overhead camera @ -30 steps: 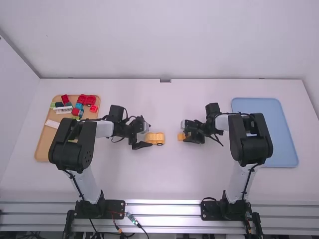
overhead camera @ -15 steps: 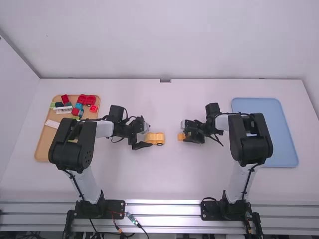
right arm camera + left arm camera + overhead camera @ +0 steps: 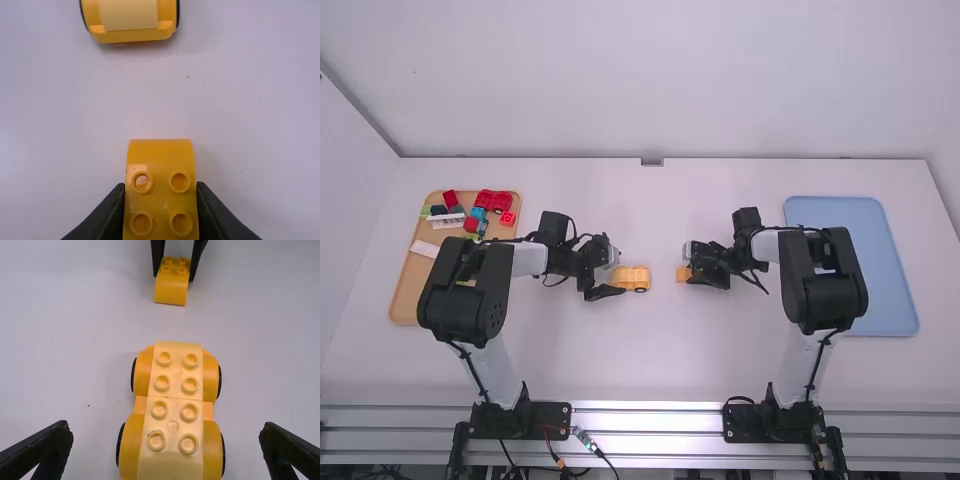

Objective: Assemble lego blocks to make yellow taxi

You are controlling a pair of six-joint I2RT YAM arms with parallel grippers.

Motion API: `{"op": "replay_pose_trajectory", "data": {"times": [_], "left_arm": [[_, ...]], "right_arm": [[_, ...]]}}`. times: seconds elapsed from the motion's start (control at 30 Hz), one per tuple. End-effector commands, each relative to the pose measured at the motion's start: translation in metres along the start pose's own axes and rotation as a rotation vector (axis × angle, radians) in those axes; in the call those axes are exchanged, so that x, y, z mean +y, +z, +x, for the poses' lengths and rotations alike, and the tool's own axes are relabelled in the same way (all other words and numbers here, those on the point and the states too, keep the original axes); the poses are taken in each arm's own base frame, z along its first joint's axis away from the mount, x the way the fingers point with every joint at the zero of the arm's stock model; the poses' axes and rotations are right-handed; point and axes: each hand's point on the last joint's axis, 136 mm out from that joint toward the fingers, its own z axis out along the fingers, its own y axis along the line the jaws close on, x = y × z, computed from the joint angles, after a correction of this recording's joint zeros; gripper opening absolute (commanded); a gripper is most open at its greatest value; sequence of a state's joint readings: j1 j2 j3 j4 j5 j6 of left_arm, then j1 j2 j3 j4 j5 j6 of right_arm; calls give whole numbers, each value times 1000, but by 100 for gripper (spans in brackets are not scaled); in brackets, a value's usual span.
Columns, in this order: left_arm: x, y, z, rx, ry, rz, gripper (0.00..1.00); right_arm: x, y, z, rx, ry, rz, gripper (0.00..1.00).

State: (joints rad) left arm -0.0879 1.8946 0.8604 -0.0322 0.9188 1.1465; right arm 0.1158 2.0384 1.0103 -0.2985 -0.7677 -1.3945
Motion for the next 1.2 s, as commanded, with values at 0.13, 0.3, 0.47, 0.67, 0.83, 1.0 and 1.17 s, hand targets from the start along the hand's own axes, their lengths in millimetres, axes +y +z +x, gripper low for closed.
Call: {"op": "replay_pose_trajectory", "data": {"times": [0.13,0.3,0.47,0.67,0.83,1.0,1.17], "left_arm": [[1,2,6,6,9,-15,99],[-1,4,10,-1,36,-35,99],[-6,5,13,0,31,-31,99],[-2,7,14,-3,44,-41,99],[-3,13,24,0,31,-31,99],[-1,14,22,-8,28,-24,99],[-2,14,15,-45,31,-9,99]], "right_arm": [[-5,-6,-18,-32,-7,17,26],[-7,-7,-33,-52,-12,-5,27],[-10,-12,-57,-44,-13,-56,20],[-13,-10,-79,-50,-51,-78,19],[-9,-3,-94,-80,-89,-95,18],[-4,3,-101,-81,-111,-111,18],[-1,8,-109,-105,-135,-119,18]]}}
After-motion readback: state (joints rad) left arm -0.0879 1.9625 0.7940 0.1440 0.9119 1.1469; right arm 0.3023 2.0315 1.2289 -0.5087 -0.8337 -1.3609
